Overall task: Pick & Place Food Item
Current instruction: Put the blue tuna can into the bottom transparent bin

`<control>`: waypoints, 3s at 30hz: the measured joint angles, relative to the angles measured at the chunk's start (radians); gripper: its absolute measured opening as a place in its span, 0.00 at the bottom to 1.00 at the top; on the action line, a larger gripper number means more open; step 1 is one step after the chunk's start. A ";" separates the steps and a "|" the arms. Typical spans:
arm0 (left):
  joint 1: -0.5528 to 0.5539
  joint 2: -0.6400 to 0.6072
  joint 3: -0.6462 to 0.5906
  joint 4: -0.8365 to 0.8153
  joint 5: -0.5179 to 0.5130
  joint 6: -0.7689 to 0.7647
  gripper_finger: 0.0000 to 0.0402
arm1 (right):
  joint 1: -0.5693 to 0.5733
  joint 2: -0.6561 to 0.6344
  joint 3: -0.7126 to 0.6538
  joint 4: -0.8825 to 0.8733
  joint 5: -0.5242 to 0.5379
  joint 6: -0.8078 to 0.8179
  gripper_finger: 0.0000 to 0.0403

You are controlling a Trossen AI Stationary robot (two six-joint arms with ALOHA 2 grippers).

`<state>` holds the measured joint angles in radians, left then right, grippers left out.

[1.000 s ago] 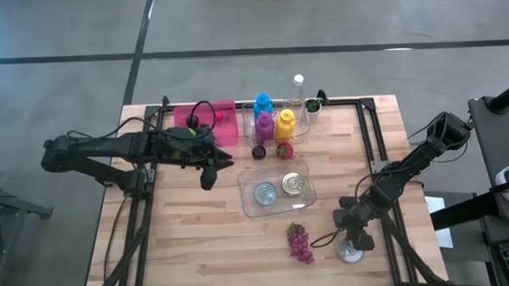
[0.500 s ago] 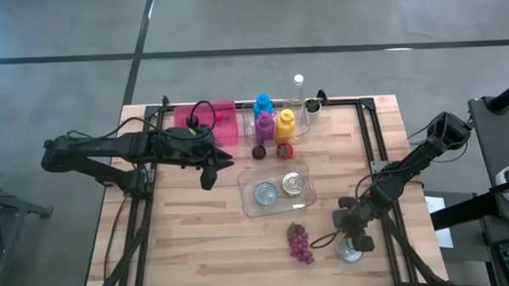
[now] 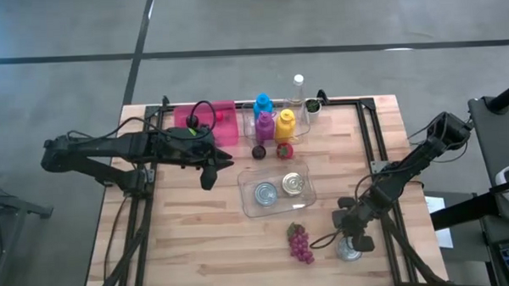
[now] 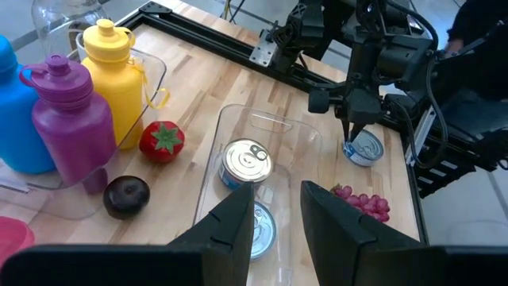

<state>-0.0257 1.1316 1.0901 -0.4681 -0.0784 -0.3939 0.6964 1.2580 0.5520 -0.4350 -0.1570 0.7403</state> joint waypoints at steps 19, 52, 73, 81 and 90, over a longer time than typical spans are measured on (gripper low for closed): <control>0.000 0.000 0.000 0.000 0.000 0.000 0.27 | -0.004 0.003 -0.019 0.017 -0.004 0.103 0.04; 0.000 0.000 0.000 0.000 0.000 0.000 0.27 | -0.003 -0.060 -0.079 0.047 0.030 0.460 0.02; 0.000 0.000 0.000 0.000 0.000 0.000 0.27 | -0.003 -0.057 -0.127 0.049 0.059 0.484 0.02; 0.000 0.000 0.000 0.000 0.000 0.000 0.27 | -0.003 -0.060 -0.151 0.058 0.059 0.510 0.02; 0.000 0.000 0.000 0.001 0.000 0.000 0.27 | -0.002 -0.061 -0.156 0.056 0.086 0.547 0.02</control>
<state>-0.0257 1.1316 1.0901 -0.4675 -0.0780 -0.3939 0.6941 1.1973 0.3963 -0.3787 -0.0709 1.2870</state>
